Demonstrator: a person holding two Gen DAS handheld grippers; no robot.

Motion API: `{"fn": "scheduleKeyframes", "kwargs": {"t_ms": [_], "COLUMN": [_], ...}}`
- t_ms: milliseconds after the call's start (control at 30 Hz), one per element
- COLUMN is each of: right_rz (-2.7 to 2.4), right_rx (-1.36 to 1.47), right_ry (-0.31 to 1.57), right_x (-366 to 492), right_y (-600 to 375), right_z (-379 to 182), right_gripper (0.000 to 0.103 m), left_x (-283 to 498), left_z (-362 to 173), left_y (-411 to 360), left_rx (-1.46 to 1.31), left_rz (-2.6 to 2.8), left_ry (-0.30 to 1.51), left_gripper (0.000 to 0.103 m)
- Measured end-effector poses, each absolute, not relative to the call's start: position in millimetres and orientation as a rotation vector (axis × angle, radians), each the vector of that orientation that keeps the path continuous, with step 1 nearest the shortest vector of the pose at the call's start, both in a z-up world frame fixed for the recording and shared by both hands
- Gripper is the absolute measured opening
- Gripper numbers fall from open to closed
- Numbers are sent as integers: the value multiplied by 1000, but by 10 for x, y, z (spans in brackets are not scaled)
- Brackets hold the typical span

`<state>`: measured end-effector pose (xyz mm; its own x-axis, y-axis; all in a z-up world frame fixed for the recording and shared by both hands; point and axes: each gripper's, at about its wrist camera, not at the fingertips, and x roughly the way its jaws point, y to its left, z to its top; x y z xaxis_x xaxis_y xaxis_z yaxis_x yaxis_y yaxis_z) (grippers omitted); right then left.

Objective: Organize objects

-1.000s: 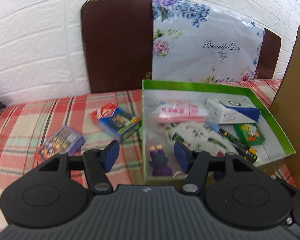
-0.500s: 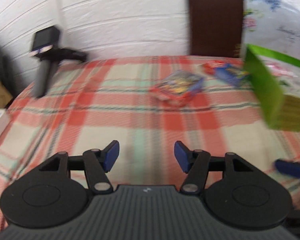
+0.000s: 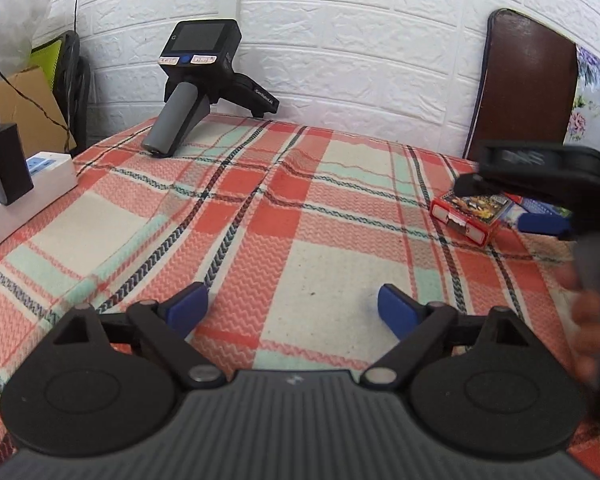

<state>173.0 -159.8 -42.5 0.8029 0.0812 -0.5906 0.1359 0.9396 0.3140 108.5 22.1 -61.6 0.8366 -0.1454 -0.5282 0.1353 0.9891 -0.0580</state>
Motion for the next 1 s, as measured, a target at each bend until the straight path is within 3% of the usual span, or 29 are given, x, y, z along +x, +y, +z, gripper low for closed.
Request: {"fn": "scheduleKeyframes", "kwargs": {"t_ms": [67, 133, 267, 400, 833, 1000], "right_rz": [-86, -107, -23, 42, 148, 143], "right_rx": [329, 223, 97, 57, -67, -55], "right_ry": [639, 656, 645, 642, 627, 644], "right_x": [1934, 2057, 1914, 1480, -540, -796], "right_y": [-1542, -1423, -1370, -1481, -1740, -1859], "right_z": [-447, -477, -497, -529, -426, -411], "right_gripper": [96, 94, 73, 62, 62, 75], "left_x": [1084, 1086, 1084, 1088, 1034, 904], "left_z": [-632, -634, -627, -623, -619, -594], "left_y": [229, 247, 263, 266, 146, 116], "left_rx": [-24, -35, -46, -47, 44, 80], "left_rz": [-152, -156, -161, -162, -137, -120], "left_ry": [558, 556, 553, 553, 570, 593], "left_gripper": [93, 93, 93, 93, 95, 96]}}
